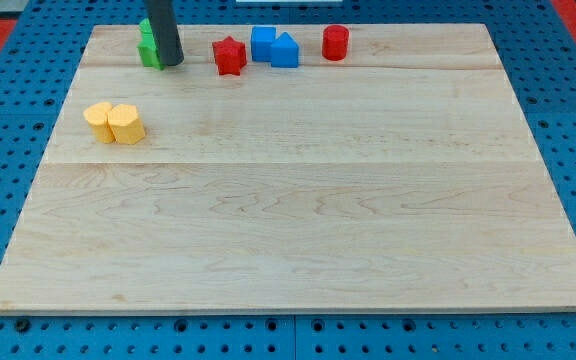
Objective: Slide the red star vertically to the bottom of the hexagon
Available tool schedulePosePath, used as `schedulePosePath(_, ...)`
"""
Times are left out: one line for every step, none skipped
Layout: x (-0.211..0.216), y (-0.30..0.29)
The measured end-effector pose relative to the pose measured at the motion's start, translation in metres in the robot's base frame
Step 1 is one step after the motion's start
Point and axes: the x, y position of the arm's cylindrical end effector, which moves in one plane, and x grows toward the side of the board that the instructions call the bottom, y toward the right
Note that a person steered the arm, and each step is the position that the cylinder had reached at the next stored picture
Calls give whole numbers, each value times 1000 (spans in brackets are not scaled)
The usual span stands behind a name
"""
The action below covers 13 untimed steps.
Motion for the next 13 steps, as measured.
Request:
schedulePosePath(-4,7)
schedulePosePath(-5,21)
schedulePosePath(-5,24)
schedulePosePath(-29,38)
schedulePosePath(-44,57)
schedulePosePath(-22,91)
schedulePosePath(-3,124)
schedulePosePath(-13,116)
schedulePosePath(-23,80)
schedulePosePath(-7,74)
schedulePosePath(21,88)
schedulePosePath(61,91)
schedulePosePath(91,114)
